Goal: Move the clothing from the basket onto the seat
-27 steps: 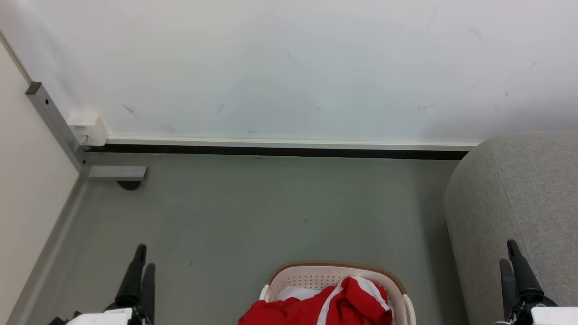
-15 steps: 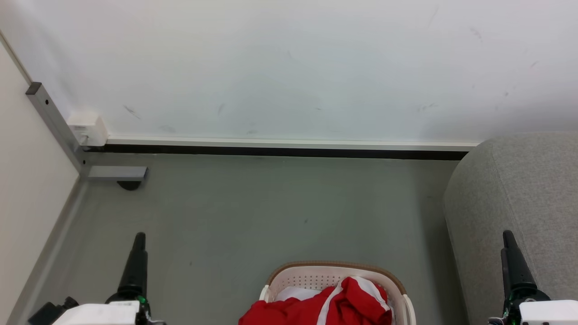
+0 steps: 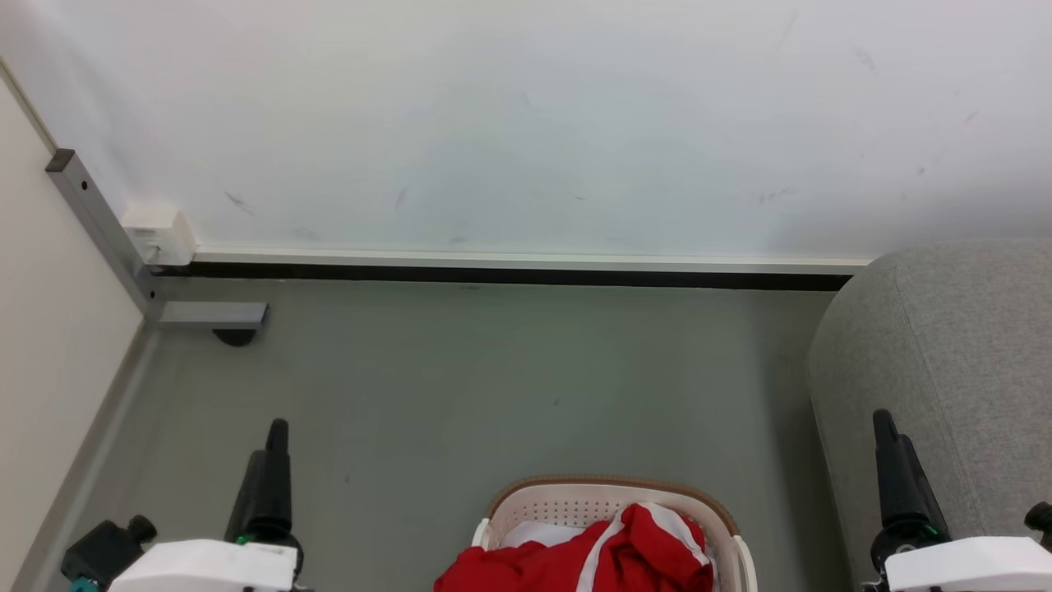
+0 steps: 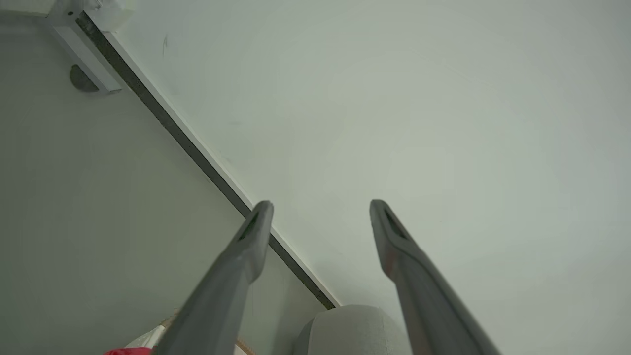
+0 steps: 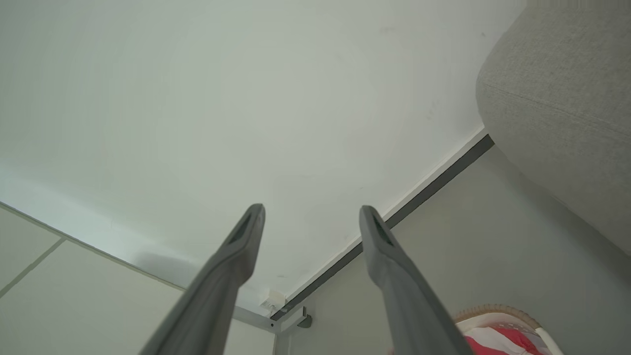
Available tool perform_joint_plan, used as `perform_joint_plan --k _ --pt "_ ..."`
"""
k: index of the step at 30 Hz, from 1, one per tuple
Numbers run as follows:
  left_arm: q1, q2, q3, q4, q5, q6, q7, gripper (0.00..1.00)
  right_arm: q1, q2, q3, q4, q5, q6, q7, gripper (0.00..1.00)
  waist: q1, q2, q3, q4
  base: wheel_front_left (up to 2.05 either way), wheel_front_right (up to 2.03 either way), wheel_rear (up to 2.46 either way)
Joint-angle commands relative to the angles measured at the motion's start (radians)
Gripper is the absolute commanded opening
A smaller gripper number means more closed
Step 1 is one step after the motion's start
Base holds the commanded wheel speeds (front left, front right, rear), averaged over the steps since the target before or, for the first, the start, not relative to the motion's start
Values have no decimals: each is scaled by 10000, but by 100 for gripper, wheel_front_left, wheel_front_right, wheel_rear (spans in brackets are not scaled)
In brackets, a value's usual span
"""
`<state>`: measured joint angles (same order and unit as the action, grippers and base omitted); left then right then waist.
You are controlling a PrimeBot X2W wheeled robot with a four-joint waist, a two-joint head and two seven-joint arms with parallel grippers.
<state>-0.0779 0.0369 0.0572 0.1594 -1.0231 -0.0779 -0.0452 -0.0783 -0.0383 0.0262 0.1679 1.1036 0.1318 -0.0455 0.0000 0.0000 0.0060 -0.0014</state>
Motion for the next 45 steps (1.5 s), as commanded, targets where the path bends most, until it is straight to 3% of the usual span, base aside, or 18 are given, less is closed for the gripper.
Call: perform_joint_plan --k 1,9,17,45 --pt "-168 95 -48 -193 630 62 -138 100 -218 -112 55 -169 -534 -6 -130 100 0 0 8 7 0 0 0" --pt "-113 165 -477 -303 2725 362 -397 100 -294 -119 161 -27 -2053 -8 -392 100 0 0 34 10 0 0 0" --pt "-111 407 -875 -276 4023 799 -660 100 -337 -127 394 -32 -3550 -8 -645 100 0 0 55 -1 0 0 0" --pt "-205 923 -1903 -196 6723 1710 -1386 100 -467 -143 641 427 -6443 -13 -1359 100 0 0 70 -19 0 0 0"
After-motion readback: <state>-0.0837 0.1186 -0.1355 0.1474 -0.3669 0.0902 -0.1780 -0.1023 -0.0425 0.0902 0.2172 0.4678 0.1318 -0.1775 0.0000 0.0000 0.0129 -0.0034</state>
